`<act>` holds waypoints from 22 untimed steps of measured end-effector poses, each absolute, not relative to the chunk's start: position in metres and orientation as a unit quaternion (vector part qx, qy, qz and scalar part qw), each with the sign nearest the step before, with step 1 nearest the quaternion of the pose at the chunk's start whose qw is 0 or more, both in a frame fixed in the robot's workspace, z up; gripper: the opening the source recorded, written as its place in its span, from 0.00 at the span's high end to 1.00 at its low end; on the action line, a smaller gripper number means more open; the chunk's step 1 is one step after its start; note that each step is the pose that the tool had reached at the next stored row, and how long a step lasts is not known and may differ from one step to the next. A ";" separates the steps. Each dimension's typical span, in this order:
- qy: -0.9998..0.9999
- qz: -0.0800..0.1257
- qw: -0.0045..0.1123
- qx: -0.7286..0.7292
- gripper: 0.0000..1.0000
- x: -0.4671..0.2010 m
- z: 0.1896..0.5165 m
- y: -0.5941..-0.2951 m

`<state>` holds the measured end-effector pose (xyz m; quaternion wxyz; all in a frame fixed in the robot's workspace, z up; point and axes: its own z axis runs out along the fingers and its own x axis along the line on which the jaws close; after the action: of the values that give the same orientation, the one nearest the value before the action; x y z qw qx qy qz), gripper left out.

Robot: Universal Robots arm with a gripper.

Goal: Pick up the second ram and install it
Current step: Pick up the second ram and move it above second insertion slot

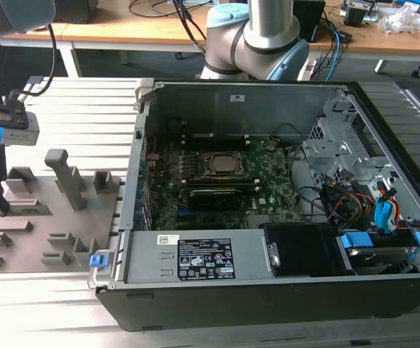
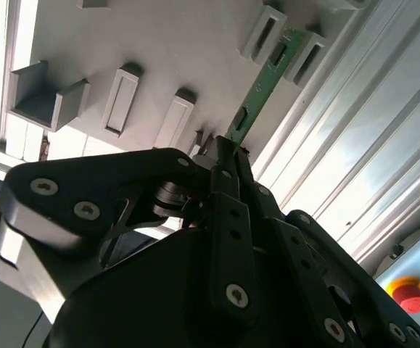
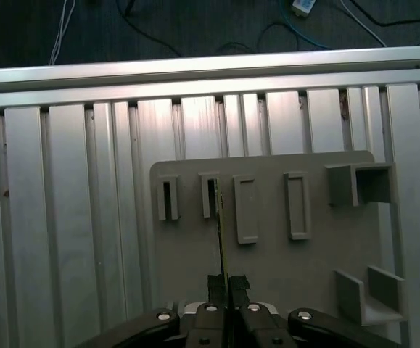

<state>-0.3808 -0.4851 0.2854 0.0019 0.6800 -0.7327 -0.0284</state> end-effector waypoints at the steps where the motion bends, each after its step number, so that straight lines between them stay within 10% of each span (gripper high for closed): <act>1: -0.733 -0.028 0.002 0.680 0.86 -0.381 0.287 -0.485; 22: -0.733 -0.030 0.001 0.680 0.86 -0.381 0.348 -0.485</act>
<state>-0.3808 -0.4851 0.3476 0.0008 0.6800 -0.7327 -0.0296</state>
